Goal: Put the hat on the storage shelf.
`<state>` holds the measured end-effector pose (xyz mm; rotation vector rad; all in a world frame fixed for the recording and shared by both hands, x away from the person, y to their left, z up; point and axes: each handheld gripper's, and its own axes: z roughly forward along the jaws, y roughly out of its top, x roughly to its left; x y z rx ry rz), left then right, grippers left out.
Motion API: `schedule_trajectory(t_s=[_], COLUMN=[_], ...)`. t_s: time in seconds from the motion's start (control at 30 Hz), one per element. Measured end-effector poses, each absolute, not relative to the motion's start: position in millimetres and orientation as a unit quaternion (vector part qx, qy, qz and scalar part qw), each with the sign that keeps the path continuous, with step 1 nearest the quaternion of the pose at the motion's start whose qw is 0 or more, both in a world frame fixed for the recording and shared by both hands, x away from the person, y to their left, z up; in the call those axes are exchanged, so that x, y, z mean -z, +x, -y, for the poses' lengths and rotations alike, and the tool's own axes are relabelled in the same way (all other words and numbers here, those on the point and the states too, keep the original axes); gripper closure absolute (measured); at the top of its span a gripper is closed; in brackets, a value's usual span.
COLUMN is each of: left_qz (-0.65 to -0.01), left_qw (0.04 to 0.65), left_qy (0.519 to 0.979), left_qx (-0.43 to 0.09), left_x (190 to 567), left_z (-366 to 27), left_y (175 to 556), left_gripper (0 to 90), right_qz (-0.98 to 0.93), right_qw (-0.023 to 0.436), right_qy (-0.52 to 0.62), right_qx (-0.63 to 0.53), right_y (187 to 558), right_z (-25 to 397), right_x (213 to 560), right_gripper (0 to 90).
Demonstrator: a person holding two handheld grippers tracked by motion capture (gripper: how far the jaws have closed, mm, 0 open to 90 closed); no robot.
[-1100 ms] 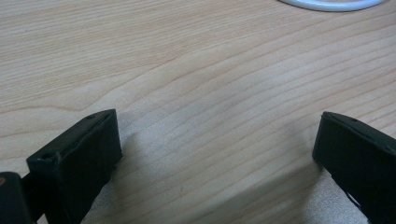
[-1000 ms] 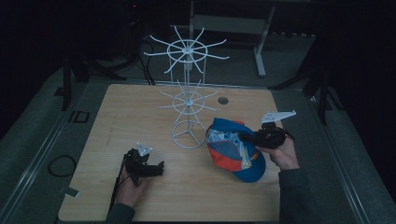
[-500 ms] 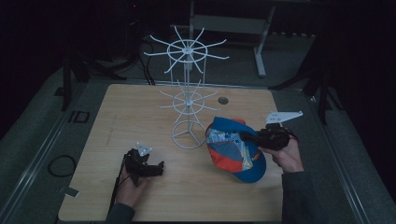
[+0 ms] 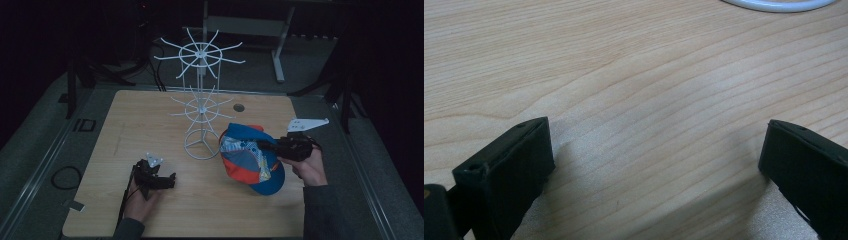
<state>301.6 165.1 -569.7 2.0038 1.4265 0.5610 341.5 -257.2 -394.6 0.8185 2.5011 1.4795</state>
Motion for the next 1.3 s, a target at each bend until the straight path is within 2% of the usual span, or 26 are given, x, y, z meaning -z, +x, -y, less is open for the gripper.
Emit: schedule_trajectory(t_s=[0.23, 1.3], left_qz=[-0.539, -0.538], left_qw=[0.305, 0.304], left_qy=[0.756, 0.757], left_qx=[-0.213, -0.213], left_x=[569.8, 569.7], left_z=[-164.8, -164.9], left_y=[301.5, 301.6], left_gripper=[1.4, 1.4], right_qz=[-0.828, -0.785], right_qw=[0.081, 0.092], right_qy=[0.259, 0.268], right_qx=[-0.491, -0.55], right_y=[331.2, 334.8], right_z=[254.8, 261.1], right_x=[381.6, 359.9], right_gripper=[88.3, 88.4])
